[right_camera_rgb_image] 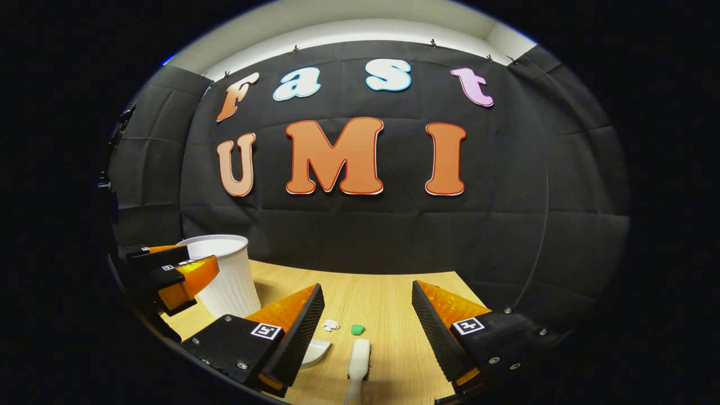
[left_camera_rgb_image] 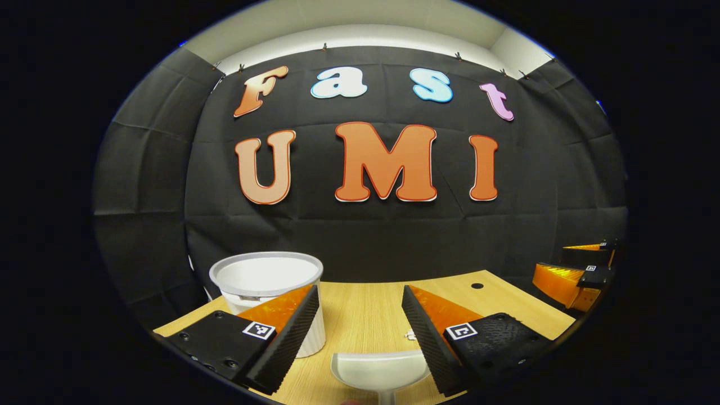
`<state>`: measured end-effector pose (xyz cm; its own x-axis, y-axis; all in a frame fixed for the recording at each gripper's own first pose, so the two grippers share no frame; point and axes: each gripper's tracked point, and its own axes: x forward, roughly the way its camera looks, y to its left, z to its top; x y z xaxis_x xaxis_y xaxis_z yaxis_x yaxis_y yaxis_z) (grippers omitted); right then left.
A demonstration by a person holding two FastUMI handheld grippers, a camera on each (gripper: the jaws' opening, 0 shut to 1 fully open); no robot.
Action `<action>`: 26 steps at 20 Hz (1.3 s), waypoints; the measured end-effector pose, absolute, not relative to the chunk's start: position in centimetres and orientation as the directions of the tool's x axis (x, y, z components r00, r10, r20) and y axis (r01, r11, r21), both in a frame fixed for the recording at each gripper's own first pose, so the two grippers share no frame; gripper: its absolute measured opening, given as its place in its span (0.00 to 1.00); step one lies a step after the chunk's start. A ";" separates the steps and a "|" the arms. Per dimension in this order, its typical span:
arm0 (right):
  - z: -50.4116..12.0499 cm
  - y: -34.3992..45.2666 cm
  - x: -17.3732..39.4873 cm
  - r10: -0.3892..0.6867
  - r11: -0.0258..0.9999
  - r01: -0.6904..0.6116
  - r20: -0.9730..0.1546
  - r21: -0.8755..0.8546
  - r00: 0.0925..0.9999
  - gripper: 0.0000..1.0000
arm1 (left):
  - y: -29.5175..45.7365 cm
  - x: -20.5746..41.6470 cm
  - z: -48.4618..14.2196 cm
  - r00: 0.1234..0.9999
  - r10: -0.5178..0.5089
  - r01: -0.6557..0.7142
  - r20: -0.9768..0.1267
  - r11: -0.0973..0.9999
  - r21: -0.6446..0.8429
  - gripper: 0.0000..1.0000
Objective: Pick up the small broom and dustpan from the desktop, sweep the trash into the dustpan with the broom, and then empty the trash into the garbage bin.
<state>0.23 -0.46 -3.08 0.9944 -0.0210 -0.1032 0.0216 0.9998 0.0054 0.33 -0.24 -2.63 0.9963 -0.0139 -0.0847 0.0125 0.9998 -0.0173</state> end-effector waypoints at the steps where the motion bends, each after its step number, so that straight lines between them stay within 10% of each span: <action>1: -3.6 -0.4 0.1 -0.017 1.000 0.017 -0.117 0.006 0.993 0.95 | -0.3 0.5 -3.0 0.995 -0.014 0.012 -0.095 1.000 -0.019 0.94; 16: -12.9 -0.1 0.8 0.001 1.000 0.005 -0.426 0.013 0.905 0.95 | -2.7 0.5 -14.0 0.887 -0.117 0.074 -0.446 0.991 -0.111 0.94; 26: -24.5 0.9 -0.4 0.010 0.999 -0.036 -0.758 -0.018 0.653 0.95 | -5.1 -5.6 -25.1 0.509 -0.230 0.110 -0.830 0.973 -0.202 0.97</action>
